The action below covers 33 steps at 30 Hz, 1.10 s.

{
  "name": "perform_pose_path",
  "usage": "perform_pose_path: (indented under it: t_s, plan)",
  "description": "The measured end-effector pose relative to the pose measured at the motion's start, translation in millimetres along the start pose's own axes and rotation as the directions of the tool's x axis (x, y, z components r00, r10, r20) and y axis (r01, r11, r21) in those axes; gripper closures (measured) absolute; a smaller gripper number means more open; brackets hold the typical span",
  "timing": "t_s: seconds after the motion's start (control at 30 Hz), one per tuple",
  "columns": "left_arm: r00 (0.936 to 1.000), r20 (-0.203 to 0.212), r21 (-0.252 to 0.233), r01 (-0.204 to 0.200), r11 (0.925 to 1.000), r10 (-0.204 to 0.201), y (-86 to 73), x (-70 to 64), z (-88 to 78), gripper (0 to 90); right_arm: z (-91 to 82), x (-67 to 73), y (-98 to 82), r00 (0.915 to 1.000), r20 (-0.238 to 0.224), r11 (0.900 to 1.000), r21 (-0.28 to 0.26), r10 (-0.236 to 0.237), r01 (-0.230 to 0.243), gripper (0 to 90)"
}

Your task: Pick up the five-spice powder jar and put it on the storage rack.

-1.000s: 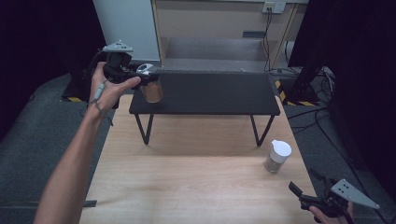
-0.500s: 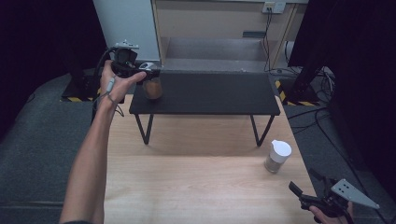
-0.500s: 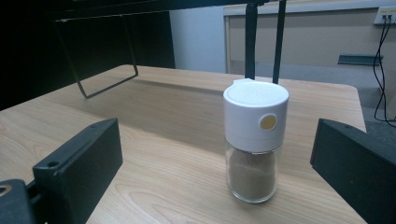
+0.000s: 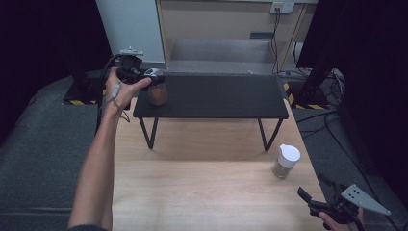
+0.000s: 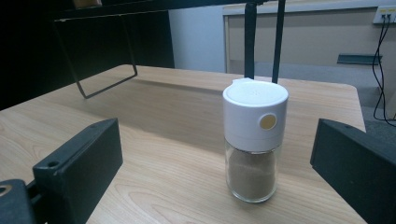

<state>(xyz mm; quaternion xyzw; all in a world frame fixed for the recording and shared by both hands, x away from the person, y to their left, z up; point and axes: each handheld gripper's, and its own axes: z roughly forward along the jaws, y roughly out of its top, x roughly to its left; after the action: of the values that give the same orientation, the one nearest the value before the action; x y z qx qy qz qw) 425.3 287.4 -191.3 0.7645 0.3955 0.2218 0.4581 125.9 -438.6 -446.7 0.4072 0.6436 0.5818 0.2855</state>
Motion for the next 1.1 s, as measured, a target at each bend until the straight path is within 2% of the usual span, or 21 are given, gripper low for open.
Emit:
perform_pose_path:
  t_s: [0.03,0.07,0.13,0.23,0.37,0.5,0.57,0.67,0.8,0.9,1.0,1.1]
  plan:
    - [0.9998,-0.02,0.0,0.008,1.0,-0.008,-0.3,-3.3,1.0,26.8,0.2,0.0,0.3,1.0,0.0,1.0,0.003,-0.001,0.001,2.6]
    - [0.9995,-0.026,-0.007,0.018,0.9998,-0.018,-0.7,-4.0,0.5,13.0,0.2,-0.1,0.3,1.0,-0.001,1.0,0.004,-0.001,0.001,2.6]
    - [0.9994,-0.013,-0.062,0.031,0.9976,-0.032,-7.4,-2.0,-3.9,15.8,0.2,-0.4,0.1,1.0,-0.003,1.0,0.002,0.001,-0.001,2.6]
    - [0.999,-0.035,-0.086,0.024,0.996,-0.027,-4.6,-4.2,-11.6,13.6,0.0,-0.1,0.1,1.0,-0.001,1.0,0.002,0.002,-0.002,2.6]
    - [0.9989,-0.035,-0.114,0.028,0.9931,-0.032,3.4,-4.0,-25.3,12.9,0.0,-0.4,0.0,1.0,-0.001,1.0,0.002,0.002,-0.002,2.6]
    - [0.9994,-0.014,-0.149,0.03,0.9883,-0.033,10.3,-6.5,-39.2,9.8,0.2,-0.2,0.3,1.0,-0.003,1.0,0.003,-0.001,0.001,2.6]
    - [0.9997,-0.01,-0.162,0.02,0.9866,-0.021,13.4,-10.0,-45.8,8.3,0.3,-0.4,0.2,1.0,-0.005,1.0,0.002,0.0,0.0,2.6]
    - [0.9998,-0.002,-0.187,0.018,0.9821,-0.019,14.1,-15.8,-55.2,3.1,0.0,-0.4,0.1,1.0,-0.005,1.0,0.0,0.0,0.0,2.6]
    - [0.9999,0.013,-0.206,0.001,0.9785,0.002,12.6,-20.2,-69.2,2.3,0.7,-0.5,0.3,1.0,-0.008,1.0,0.003,0.001,-0.001,2.6]
    - [0.999,0.039,-0.223,-0.014,0.9748,0.023,8.0,-22.9,-84.2,2.3,0.9,-0.7,0.7,0.9999,-0.014,1.0,0.003,-0.003,0.003,2.7]
    - [0.9985,0.044,-0.234,-0.02,0.9719,0.031,3.2,-25.5,-91.1,2.2,0.8,-0.9,0.5,0.9999,-0.016,1.0,0.001,-0.002,0.002,2.7]
    - [0.996,0.07,-0.246,-0.037,0.9685,0.056,-9.3,-30.0,-99.8,2.3,0.7,-0.9,0.4,0.9999,-0.015,1.0,0.001,0.0,0.0,2.8]
